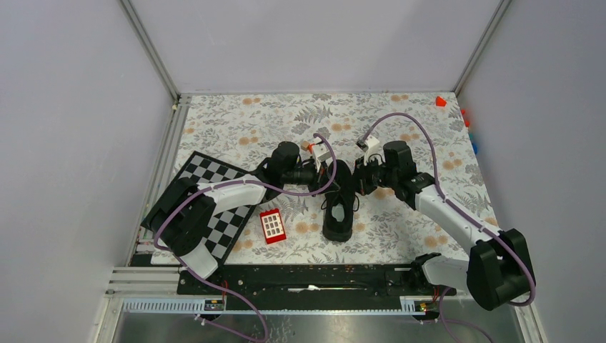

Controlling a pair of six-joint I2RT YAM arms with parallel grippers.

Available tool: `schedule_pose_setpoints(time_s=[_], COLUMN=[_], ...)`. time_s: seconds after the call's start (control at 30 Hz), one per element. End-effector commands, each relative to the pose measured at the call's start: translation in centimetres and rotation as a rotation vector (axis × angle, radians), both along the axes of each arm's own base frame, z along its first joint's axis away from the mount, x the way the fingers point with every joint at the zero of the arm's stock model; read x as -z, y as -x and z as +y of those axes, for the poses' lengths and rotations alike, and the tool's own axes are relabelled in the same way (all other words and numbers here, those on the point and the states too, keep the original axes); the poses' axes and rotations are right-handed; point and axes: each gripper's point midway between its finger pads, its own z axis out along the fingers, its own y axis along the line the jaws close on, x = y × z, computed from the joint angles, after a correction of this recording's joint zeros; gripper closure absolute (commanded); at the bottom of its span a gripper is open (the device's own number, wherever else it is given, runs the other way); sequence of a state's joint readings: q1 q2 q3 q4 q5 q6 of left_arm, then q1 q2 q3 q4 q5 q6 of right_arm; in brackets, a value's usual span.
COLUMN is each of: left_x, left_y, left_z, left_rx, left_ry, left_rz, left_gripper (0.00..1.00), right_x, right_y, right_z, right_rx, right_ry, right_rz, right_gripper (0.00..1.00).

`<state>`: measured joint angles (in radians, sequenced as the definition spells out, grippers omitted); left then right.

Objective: Tie the shoes
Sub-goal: Cross the shoelace with the shoelace.

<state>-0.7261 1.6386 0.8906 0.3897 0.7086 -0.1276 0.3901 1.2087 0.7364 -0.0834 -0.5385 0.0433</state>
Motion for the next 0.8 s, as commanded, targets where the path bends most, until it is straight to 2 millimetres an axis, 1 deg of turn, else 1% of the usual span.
schedule_pose_setpoints(time_s=[0.0, 0.1, 0.13, 0.27, 0.4, 0.77], left_x=[-3.0, -3.1, -3.0, -3.1, -3.1, -2.7], left_y=[-0.6, -0.7, -0.7, -0.7, -0.7, -0.7], left_z=[-0.8, -0.9, -0.9, -0.9, -1.0, -1.0], left_rx=[0.03, 0.03, 0.03, 0.029, 0.033, 0.033], left_ry=[0.063, 0.064, 0.063, 0.063, 0.063, 0.056], left_rz=[-0.069, -0.069, -0.07, -0.069, -0.065, -0.059], left_gripper=[1.0, 1.0, 1.0, 1.0, 1.0, 1.0], right_x=[-1.4, -1.0, -1.3, -1.1, -0.8, 1.3], right_y=[-0.8, -0.8, -1.1, -1.6, -1.6, -1.0], right_z=[0.8, 1.1, 1.4, 1.6, 1.8, 1.9], right_rx=[-0.006, 0.015, 0.022, 0.072, 0.088, 0.114], right_ry=[-0.048, -0.077, -0.098, -0.134, -0.148, -0.137], right_rz=[-0.007, 0.021, 0.011, 0.035, 0.044, 0.107], right_gripper=[1.0, 1.0, 1.0, 1.0, 1.0, 1.0])
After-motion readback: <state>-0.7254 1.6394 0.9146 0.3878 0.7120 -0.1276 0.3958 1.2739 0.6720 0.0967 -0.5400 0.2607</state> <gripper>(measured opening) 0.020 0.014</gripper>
